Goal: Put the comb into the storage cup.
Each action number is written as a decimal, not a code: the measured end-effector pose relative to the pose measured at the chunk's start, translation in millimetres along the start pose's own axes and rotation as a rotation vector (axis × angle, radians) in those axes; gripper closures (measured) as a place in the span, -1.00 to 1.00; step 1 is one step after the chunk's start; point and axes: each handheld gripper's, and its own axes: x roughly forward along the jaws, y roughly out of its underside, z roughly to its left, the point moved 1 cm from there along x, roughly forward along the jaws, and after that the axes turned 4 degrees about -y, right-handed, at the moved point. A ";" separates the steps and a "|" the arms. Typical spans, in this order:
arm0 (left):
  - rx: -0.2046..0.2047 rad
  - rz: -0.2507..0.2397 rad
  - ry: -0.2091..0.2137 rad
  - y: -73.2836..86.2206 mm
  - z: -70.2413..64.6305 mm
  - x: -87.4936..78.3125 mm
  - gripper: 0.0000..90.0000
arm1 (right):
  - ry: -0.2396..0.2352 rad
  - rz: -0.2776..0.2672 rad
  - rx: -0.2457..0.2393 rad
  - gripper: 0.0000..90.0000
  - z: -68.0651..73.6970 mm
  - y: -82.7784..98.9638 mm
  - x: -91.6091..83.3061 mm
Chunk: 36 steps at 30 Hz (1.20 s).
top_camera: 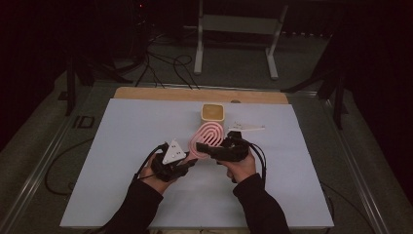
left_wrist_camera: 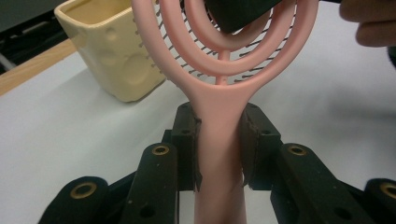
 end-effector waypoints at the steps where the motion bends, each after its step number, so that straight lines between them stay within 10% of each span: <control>1: 0.000 0.001 0.000 0.0 -0.1 0.2 0.58 | -0.005 0.000 0.004 0.05 -0.2 0.0 0.2; 26: -0.043 -0.007 0.029 1.9 2.3 2.9 0.53 | -0.036 0.014 -0.022 0.42 12.5 -2.2 5.3; 36: -0.096 -0.052 -0.012 4.4 7.3 1.0 -0.18 | -0.027 -0.002 -0.019 0.42 12.4 -3.9 5.9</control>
